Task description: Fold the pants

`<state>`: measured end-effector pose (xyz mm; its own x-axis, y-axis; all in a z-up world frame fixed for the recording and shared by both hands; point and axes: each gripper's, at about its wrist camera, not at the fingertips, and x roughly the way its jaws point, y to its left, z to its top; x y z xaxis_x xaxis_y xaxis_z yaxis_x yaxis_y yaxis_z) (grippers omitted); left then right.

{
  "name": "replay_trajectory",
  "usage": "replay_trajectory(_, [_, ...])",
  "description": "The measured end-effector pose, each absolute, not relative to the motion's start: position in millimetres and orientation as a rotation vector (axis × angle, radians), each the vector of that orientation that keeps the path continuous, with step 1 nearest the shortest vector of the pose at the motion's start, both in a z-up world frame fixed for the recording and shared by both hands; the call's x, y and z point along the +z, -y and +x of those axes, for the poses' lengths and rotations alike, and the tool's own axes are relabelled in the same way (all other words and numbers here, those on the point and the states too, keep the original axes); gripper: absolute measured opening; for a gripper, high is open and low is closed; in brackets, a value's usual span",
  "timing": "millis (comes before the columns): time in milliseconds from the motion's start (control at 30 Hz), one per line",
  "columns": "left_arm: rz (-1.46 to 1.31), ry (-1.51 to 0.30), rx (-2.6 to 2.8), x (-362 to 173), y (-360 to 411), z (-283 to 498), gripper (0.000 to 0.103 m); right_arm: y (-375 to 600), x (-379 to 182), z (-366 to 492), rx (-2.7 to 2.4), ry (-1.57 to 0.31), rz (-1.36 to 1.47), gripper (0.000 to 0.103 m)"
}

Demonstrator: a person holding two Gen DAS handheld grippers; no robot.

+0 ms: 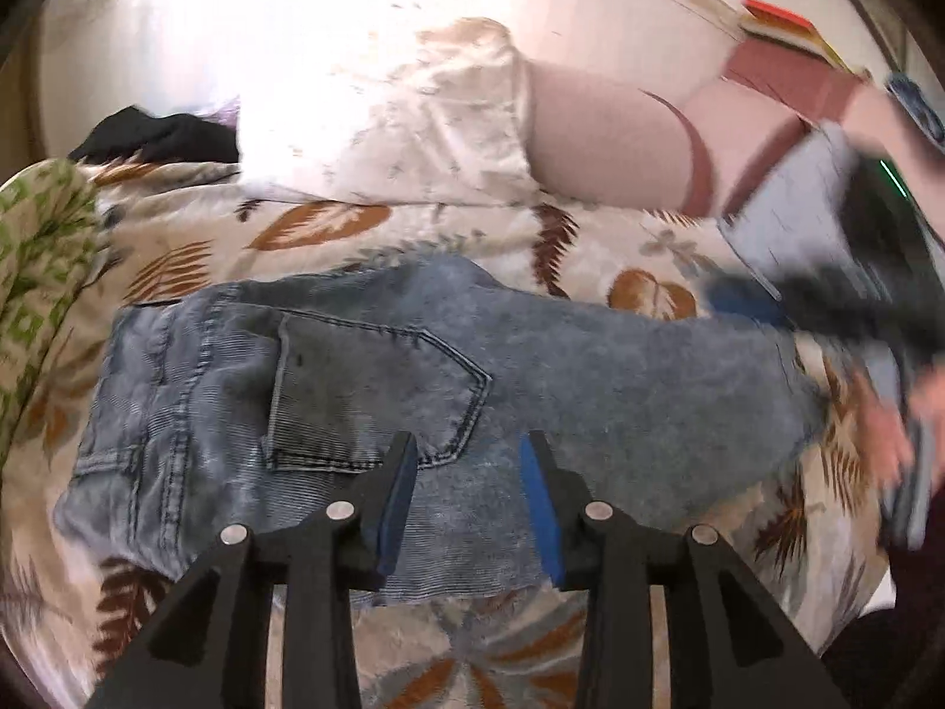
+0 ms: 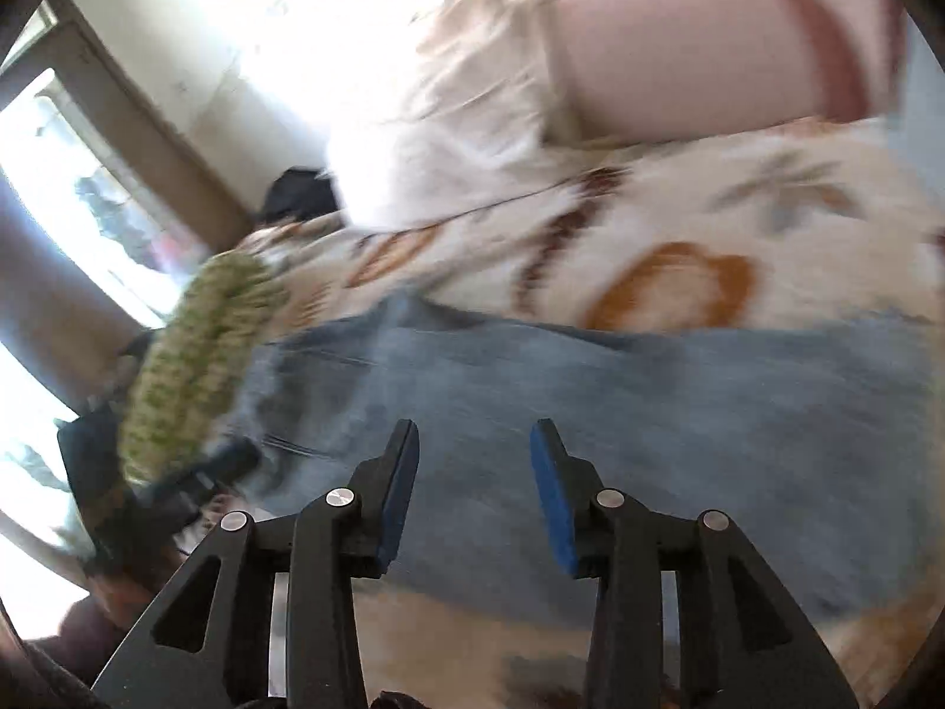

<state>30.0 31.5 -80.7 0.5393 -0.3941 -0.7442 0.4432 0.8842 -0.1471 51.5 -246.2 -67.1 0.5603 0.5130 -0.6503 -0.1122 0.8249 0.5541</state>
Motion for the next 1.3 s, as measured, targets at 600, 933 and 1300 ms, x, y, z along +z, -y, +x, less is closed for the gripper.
replay_trajectory(600, [0.086, -0.952, -0.691, -124, -50, 44, 0.039, 134, -126, 227, 0.389, -1.232, 0.335, 0.045])
replay_trajectory(933, [0.074, -0.981, -0.699, -131, -52, 49, 0.039, 115, -114, 225, 0.342, -1.215, 0.199, 0.009])
replay_trajectory(1300, [0.1, -0.969, -0.693, -133, -49, 45, 0.039, 130, -103, 234, 0.327, -1.203, 0.312, 0.015])
